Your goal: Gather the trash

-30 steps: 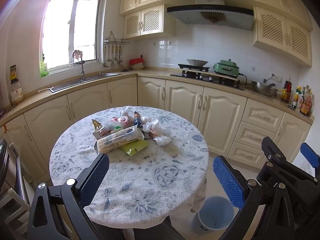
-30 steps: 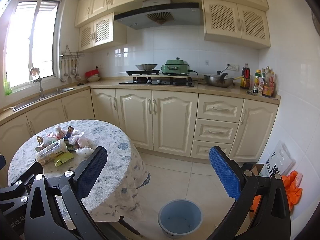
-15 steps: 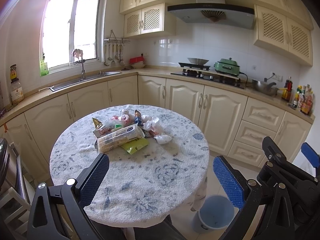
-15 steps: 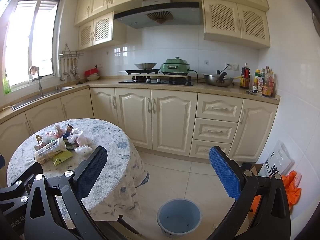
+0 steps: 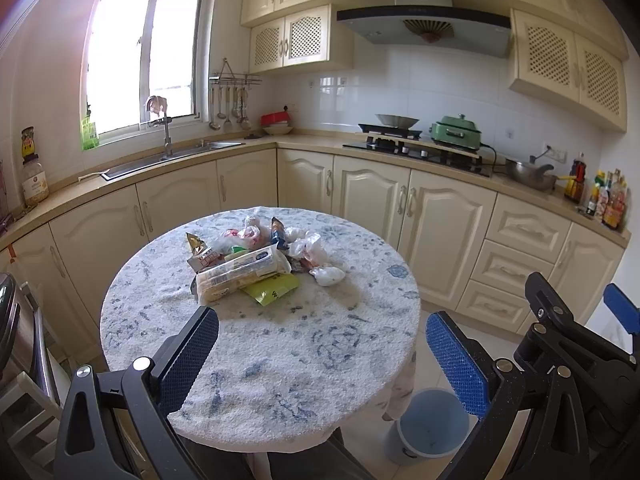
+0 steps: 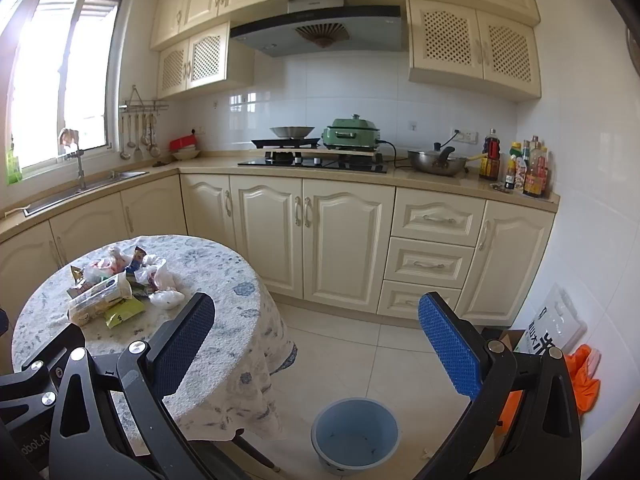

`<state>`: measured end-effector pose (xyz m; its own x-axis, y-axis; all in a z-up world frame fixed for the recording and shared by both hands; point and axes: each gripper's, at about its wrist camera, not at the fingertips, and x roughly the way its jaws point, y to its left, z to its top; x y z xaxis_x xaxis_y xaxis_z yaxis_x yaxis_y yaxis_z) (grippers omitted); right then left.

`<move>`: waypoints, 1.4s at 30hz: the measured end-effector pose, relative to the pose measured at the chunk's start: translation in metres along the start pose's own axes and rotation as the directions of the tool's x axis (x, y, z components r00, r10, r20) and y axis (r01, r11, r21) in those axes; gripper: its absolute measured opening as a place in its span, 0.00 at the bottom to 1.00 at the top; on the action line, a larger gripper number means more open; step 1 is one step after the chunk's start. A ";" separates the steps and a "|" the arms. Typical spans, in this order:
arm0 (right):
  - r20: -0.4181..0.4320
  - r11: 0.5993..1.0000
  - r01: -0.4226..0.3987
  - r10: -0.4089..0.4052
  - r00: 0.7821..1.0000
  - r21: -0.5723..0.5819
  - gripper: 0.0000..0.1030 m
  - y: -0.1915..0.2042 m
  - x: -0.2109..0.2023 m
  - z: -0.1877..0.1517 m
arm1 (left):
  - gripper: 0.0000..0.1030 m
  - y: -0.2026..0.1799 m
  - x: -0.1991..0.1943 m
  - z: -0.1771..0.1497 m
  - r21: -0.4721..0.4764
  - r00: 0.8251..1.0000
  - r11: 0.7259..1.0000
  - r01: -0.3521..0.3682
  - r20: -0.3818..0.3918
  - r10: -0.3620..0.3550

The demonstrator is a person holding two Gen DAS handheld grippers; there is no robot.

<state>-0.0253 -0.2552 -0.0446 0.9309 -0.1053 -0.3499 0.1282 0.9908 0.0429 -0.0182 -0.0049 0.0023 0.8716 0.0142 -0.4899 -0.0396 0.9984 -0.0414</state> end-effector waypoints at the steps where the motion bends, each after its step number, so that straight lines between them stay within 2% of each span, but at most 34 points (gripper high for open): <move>1: 0.000 1.000 0.001 -0.001 1.000 -0.001 1.00 0.000 0.000 0.000 | 0.99 0.000 0.000 0.000 0.001 1.000 1.000 -0.002 0.000 0.002; 15: 0.003 1.000 0.008 -0.008 1.000 -0.012 1.00 0.004 0.001 -0.001 | 0.99 0.001 0.000 0.000 -0.002 1.000 1.000 -0.004 -0.003 0.004; 25: -0.023 1.000 -0.007 0.007 1.000 -0.021 1.00 0.016 0.016 0.001 | 0.99 0.008 0.013 0.004 -0.004 0.999 1.000 -0.002 -0.032 0.002; 35: -0.100 0.996 -0.025 0.017 0.995 -0.080 1.00 0.047 0.051 -0.001 | 0.99 0.032 0.059 0.016 -0.055 0.992 0.998 -0.007 -0.124 0.001; 42: -0.198 0.987 -0.056 0.026 0.980 -0.148 1.00 0.084 0.092 -0.011 | 0.99 0.061 0.117 0.023 -0.112 0.973 0.992 -0.054 -0.229 0.027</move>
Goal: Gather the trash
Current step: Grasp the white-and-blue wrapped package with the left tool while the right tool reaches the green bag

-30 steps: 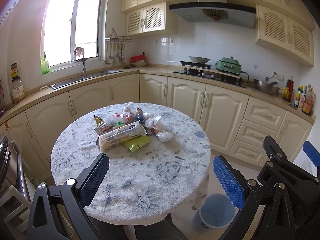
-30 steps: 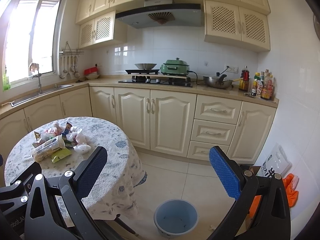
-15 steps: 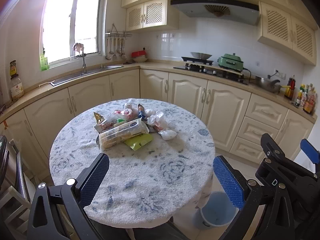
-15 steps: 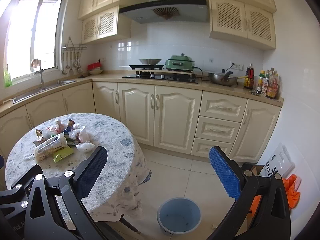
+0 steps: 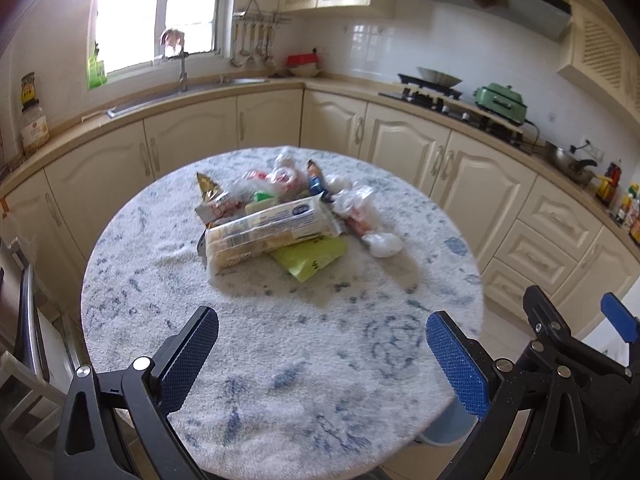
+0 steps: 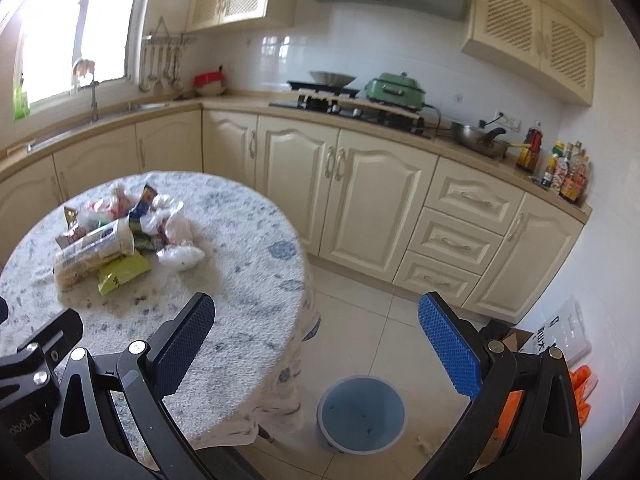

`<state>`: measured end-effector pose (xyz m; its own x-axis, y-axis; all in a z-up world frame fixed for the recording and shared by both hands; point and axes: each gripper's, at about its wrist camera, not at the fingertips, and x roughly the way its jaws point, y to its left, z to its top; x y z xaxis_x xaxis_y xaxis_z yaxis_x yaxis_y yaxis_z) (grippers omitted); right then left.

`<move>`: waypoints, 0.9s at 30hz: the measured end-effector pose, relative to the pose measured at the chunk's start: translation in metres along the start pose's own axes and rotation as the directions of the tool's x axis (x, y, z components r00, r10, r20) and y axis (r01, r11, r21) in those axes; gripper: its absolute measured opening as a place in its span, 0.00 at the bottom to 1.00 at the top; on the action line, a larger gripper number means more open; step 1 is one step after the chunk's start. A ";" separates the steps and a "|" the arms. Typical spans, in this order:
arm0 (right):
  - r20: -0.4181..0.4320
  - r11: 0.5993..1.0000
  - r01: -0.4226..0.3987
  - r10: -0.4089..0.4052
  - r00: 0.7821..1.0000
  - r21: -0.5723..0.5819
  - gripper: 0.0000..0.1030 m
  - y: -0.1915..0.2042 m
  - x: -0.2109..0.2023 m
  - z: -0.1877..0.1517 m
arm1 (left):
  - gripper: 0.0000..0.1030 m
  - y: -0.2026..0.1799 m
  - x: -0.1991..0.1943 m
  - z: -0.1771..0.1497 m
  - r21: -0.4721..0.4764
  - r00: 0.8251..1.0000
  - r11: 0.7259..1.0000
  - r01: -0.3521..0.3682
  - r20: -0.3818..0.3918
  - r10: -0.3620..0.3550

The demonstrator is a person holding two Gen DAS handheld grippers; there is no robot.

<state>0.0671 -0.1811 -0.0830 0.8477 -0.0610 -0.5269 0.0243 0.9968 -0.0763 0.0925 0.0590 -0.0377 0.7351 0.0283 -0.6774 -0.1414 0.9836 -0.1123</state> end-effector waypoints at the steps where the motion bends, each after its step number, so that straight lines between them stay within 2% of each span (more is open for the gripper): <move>1: -0.016 1.000 -0.013 0.013 1.000 -0.006 1.00 0.004 0.006 0.000 | 0.99 0.006 0.010 0.003 -0.015 1.000 1.000 -0.006 -0.020 0.005; 5: -0.072 0.997 -0.071 0.068 0.995 -0.035 1.00 0.028 0.034 0.003 | 0.99 0.025 0.048 0.013 -0.057 0.996 0.998 -0.036 -0.084 0.031; 9: -0.094 0.989 -0.120 0.112 0.989 -0.082 1.00 0.056 0.054 0.006 | 0.99 0.050 0.079 0.024 -0.104 0.990 0.991 -0.088 -0.122 0.075; 16: -0.184 0.961 -0.252 0.229 0.956 -0.112 1.00 0.101 0.094 0.015 | 0.99 0.080 0.105 0.039 -0.139 0.986 0.979 -0.151 -0.097 0.139; 20: -0.219 0.955 -0.267 0.235 0.947 -0.127 1.00 0.119 0.114 0.021 | 0.99 0.084 0.116 0.053 -0.100 0.991 0.989 -0.111 -0.081 0.103; 24: -0.226 0.959 -0.257 0.226 0.948 -0.118 1.00 0.120 0.127 0.030 | 0.99 0.079 0.137 0.069 0.023 0.994 0.998 -0.066 -0.090 0.068; 27: -0.229 0.967 -0.236 0.211 0.950 -0.091 1.00 0.115 0.138 0.037 | 0.99 0.069 0.157 0.080 0.132 0.992 0.990 -0.047 -0.110 0.062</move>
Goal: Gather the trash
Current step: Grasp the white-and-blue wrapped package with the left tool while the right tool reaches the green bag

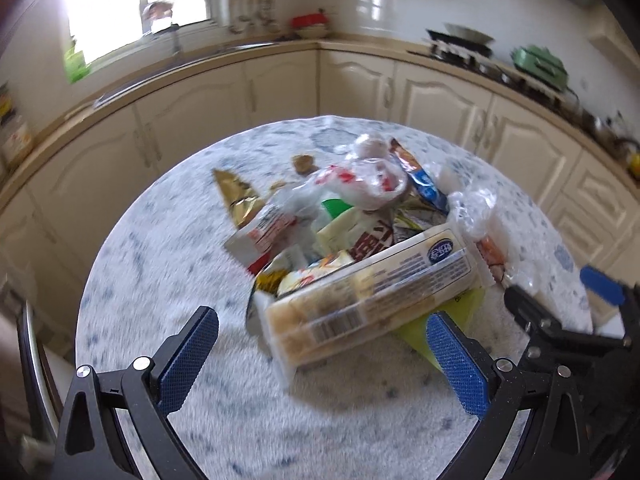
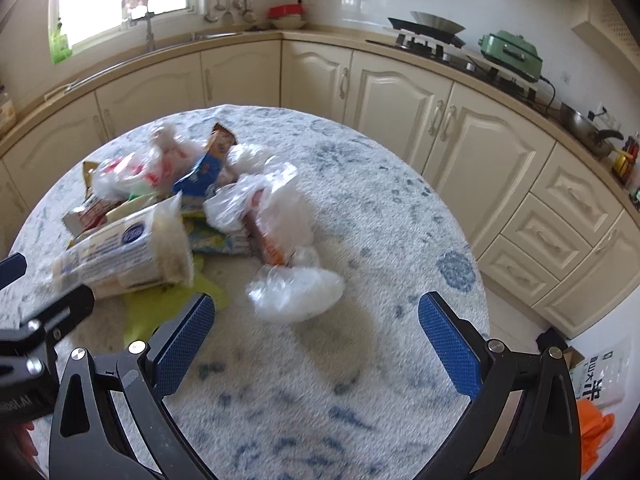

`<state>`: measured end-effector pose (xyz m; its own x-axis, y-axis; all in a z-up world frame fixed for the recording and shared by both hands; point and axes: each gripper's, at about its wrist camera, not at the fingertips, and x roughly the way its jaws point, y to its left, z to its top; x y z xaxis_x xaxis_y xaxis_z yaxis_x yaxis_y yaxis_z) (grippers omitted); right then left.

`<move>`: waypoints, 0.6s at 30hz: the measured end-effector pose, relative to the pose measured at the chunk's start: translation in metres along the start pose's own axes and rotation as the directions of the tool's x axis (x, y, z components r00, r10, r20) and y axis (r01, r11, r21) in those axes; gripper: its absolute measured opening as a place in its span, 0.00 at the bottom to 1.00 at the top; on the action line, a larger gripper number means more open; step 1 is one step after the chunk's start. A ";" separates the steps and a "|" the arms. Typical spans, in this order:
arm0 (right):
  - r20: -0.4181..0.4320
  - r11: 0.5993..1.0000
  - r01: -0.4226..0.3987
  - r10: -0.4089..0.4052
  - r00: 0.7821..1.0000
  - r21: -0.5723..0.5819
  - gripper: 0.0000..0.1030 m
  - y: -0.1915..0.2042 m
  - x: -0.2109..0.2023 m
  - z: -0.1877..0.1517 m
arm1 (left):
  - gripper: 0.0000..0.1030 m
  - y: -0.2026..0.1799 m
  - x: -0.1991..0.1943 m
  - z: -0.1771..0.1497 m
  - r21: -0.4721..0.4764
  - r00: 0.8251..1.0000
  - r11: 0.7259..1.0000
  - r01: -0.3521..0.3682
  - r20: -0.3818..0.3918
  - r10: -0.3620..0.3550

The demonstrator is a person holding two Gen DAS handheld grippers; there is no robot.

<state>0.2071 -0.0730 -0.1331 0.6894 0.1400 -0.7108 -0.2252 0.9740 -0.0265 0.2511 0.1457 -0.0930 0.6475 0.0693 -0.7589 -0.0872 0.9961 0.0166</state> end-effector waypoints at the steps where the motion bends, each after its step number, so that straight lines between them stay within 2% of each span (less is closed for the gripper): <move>1: -0.003 1.000 0.003 -0.003 1.000 0.010 1.00 -0.002 0.002 0.002 | 0.99 -0.004 0.004 0.003 0.037 1.000 0.999 0.001 0.001 -0.001; 4: -0.017 0.999 0.008 -0.007 1.000 0.042 1.00 -0.011 0.010 0.005 | 0.99 -0.020 0.023 0.011 0.167 1.000 0.986 -0.003 -0.028 0.008; 7: -0.029 0.999 0.010 -0.009 1.000 0.053 1.00 -0.016 0.016 0.006 | 0.99 -0.027 0.041 0.016 0.236 0.997 0.972 -0.017 -0.072 0.035; 9: -0.036 0.998 -0.016 0.019 0.999 0.061 1.00 -0.018 0.018 0.005 | 0.99 -0.027 0.051 0.020 0.247 0.995 0.969 0.009 -0.101 0.016; 11: -0.034 0.998 -0.024 0.026 0.999 0.064 1.00 -0.020 0.018 0.005 | 0.89 -0.024 0.057 0.024 0.222 0.989 0.972 0.076 -0.138 -0.045; 12: -0.034 0.998 -0.025 0.027 0.999 0.064 1.00 -0.021 0.018 0.004 | 0.76 -0.020 0.058 0.025 0.201 0.986 0.974 0.105 -0.148 -0.076; 13: -0.034 0.998 -0.025 0.028 0.999 0.064 1.00 -0.021 0.018 0.004 | 0.65 -0.017 0.059 0.026 0.189 0.986 0.976 0.107 -0.148 -0.079; 15: -0.030 0.997 -0.027 0.029 0.999 0.070 1.00 -0.023 0.016 0.003 | 0.56 -0.014 0.057 0.028 0.185 0.988 0.978 0.093 -0.142 -0.067; 17: -0.024 0.997 -0.028 0.030 0.999 0.076 1.00 -0.025 0.012 0.003 | 0.52 -0.013 0.056 0.028 0.174 0.990 0.982 0.073 -0.135 -0.050; 18: -0.019 0.997 -0.029 0.030 0.999 0.078 1.00 -0.025 0.009 0.002 | 0.44 -0.012 0.054 0.027 0.161 0.990 0.984 0.071 -0.131 -0.050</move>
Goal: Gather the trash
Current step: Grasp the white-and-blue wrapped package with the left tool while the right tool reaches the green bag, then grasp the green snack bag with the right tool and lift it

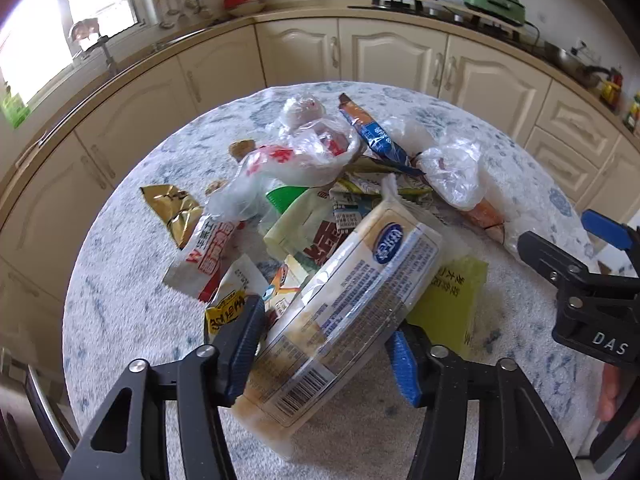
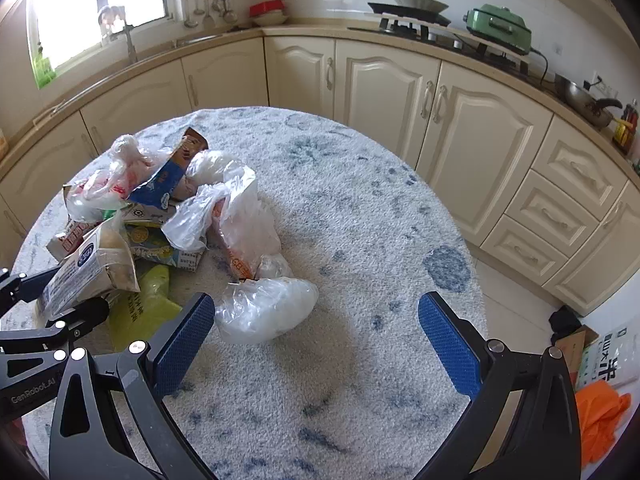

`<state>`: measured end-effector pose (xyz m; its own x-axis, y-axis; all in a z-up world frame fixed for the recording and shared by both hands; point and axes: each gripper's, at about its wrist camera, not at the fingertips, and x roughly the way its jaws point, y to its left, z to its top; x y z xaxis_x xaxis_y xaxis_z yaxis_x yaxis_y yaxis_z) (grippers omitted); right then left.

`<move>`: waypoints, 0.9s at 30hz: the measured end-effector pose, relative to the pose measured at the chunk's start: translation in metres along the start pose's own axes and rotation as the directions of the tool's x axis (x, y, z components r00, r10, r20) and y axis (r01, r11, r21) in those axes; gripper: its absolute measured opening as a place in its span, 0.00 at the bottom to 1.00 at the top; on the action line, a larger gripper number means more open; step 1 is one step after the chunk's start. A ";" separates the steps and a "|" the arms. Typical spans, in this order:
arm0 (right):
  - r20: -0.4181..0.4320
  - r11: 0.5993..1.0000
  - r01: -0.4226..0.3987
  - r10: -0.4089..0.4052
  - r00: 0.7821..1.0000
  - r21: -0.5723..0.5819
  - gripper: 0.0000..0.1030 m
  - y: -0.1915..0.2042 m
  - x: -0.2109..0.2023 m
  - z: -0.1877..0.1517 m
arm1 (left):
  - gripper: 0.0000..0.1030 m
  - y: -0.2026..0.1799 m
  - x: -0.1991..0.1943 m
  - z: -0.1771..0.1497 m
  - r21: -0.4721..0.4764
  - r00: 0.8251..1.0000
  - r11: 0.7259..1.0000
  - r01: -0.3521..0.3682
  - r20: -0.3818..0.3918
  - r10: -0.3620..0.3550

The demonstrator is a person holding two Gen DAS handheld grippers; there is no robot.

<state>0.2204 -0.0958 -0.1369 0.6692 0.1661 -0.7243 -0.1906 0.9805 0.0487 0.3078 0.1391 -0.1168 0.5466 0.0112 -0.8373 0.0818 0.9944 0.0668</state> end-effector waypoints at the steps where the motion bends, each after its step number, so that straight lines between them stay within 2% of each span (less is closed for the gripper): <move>1: 0.008 1.000 0.000 0.000 1.000 -0.001 1.00 0.000 -0.004 0.000 | 0.36 0.001 -0.002 -0.002 -0.014 1.000 1.000 -0.001 0.006 0.001; 5: 0.047 0.999 -0.027 0.028 0.998 -0.024 1.00 0.005 -0.023 0.001 | 0.33 0.010 -0.011 -0.013 -0.105 1.000 0.994 0.018 0.018 -0.016; 11: 0.037 0.980 -0.139 0.145 0.989 -0.142 1.00 0.040 -0.037 0.000 | 0.33 0.029 -0.048 -0.050 -0.243 0.997 0.969 -0.051 0.038 0.062; 14: 0.001 0.967 -0.169 0.172 0.985 -0.190 1.00 0.060 -0.031 -0.004 | 0.33 0.037 -0.066 -0.069 -0.330 0.987 0.933 -0.141 0.021 0.157; 17: -0.037 0.954 -0.187 0.184 0.982 -0.236 1.00 0.081 -0.019 -0.007 | 0.32 0.042 -0.068 -0.082 -0.391 0.975 0.896 -0.211 -0.016 0.222; 21: -0.077 0.948 -0.160 0.144 0.987 -0.277 1.00 0.098 0.002 -0.011 | 0.32 0.052 -0.056 -0.090 -0.461 0.979 0.865 -0.199 -0.056 0.195; 23: -0.090 0.948 -0.141 0.120 0.989 -0.286 1.00 0.104 0.009 -0.013 | 0.35 0.054 -0.051 -0.092 -0.480 0.981 0.856 -0.193 -0.062 0.186; 24: -0.096 0.948 -0.133 0.109 0.989 -0.291 1.00 0.107 0.014 -0.014 | 0.40 0.055 -0.050 -0.092 -0.483 0.981 0.854 -0.191 -0.064 0.182; 25: -0.099 0.948 -0.126 0.101 0.990 -0.293 1.00 0.108 0.016 -0.015 | 0.54 0.055 -0.047 -0.094 -0.488 0.979 0.850 -0.202 -0.081 0.186; 27: -0.095 0.947 -0.125 0.101 0.990 -0.297 1.00 0.111 0.020 -0.016 | 0.61 0.060 -0.043 -0.097 -0.495 0.976 0.842 -0.215 -0.081 0.202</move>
<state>0.2018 0.0147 -0.1570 0.5753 0.2533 -0.7777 -0.4774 0.8761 -0.0678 0.2087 0.2083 -0.1293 0.4822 0.2199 -0.8480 -0.4609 0.8869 -0.0321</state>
